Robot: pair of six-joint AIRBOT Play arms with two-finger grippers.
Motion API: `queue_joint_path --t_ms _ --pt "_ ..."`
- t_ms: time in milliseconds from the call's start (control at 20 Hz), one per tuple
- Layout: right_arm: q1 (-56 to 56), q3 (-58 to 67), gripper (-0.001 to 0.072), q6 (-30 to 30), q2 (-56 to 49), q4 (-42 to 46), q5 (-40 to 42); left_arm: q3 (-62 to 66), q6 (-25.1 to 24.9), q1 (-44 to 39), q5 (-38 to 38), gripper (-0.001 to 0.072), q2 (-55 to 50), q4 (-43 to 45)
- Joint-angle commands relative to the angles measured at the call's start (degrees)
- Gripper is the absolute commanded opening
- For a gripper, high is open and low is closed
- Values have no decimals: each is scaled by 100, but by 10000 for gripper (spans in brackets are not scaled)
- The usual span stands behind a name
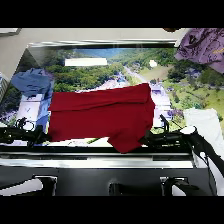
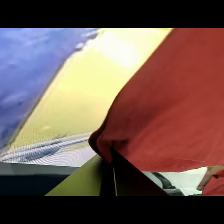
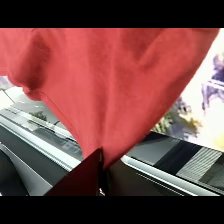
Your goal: Fold the clothes and pants, and hang the long-sleeved shirts on hangers.
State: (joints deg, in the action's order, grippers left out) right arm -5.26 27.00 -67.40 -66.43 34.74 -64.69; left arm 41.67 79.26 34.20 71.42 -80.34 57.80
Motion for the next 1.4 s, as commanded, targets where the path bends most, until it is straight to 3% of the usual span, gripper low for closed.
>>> queue_joint_path --t_ms 0,100,250,400,600,700,850,1150,1350 --pt "4 9 22 -214 343 138 22 52 24 -24 356 14 63 -37" --pt "7 7 22 -586 713 457 -76 131 302 -22 514 13 348 122" --pt "7 7 21 -1123 1467 855 -555 162 1279 -24 584 13 1257 890" --pt "7 7 21 -1834 2444 1213 -1121 151 1803 -31 903 12 2282 1335" --pt "7 22 20 -2566 3694 1469 -1510 151 1875 -74 990 12 3248 1360" --pt "7 122 20 -2577 3766 1615 -1440 153 1773 -249 715 13 3333 1344" --pt "7 496 20 -2223 3211 1722 -1110 155 1547 -579 -249 11 3222 1150" --pt "22 1858 21 -1314 962 1711 -431 166 1504 -894 -1805 12 2527 1117" --pt "22 2844 21 -1078 -474 1661 -105 216 1355 -1252 -2699 12 1851 1067"
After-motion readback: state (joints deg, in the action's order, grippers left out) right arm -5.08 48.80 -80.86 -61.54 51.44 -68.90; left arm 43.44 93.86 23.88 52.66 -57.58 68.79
